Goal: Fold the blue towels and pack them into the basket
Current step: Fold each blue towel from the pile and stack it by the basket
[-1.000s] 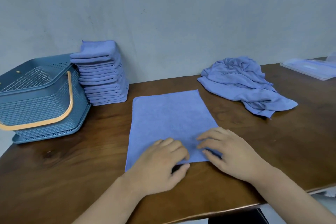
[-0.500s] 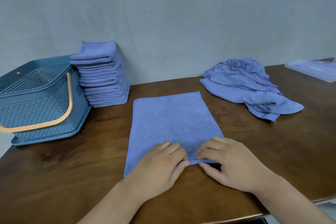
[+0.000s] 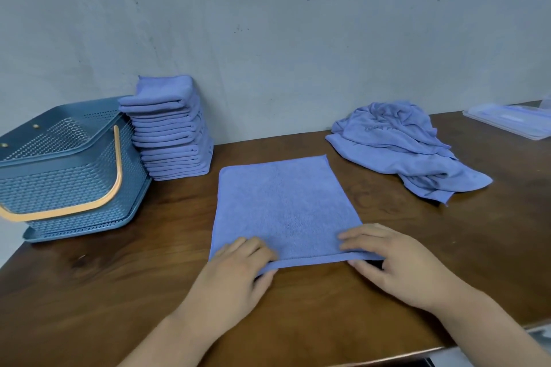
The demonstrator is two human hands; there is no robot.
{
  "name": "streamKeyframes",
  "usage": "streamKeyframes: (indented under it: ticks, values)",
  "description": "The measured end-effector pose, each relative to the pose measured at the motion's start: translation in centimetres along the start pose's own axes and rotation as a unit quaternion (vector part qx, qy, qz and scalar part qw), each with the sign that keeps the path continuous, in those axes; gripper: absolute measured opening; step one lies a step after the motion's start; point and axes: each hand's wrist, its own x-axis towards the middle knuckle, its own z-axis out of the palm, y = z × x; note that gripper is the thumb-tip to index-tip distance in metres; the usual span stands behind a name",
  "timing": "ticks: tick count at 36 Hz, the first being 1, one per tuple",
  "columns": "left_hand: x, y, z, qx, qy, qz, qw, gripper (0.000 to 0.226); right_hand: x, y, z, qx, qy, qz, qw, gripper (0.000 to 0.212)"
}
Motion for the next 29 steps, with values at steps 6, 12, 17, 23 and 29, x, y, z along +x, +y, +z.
streamKeyframes:
  ticks: [6, 12, 17, 23, 29]
  values:
    - [-3.8, -3.5, -3.1, -0.106, -0.026, -0.078, 0.991, 0.016, -0.5, 0.2, -0.8, 0.121, 0.017, 0.093, 0.988, 0.031]
    - [-5.2, -3.6, -4.4, -0.183, -0.010, -0.174, 0.968, 0.023, -0.6, -1.0, -2.1, 0.228, 0.016, 0.152, 0.961, 0.025]
    - [-4.9, -2.5, -5.6, -0.278, 0.016, -0.244, 0.929, 0.021, -0.6, -1.8, -2.8, 0.293, 0.013, 0.169, 0.941, 0.025]
    - [-5.0, -1.7, -6.4, -0.320, 0.013, -0.255, 0.912, 0.028, -1.0, -2.3, -3.2, 0.333, 0.018, 0.158, 0.930, 0.022]
    - [-5.2, -1.7, -6.3, -0.322, 0.034, -0.261, 0.909, 0.023, -1.1, -2.4, -3.4, 0.340, 0.030, 0.156, 0.927, 0.018]
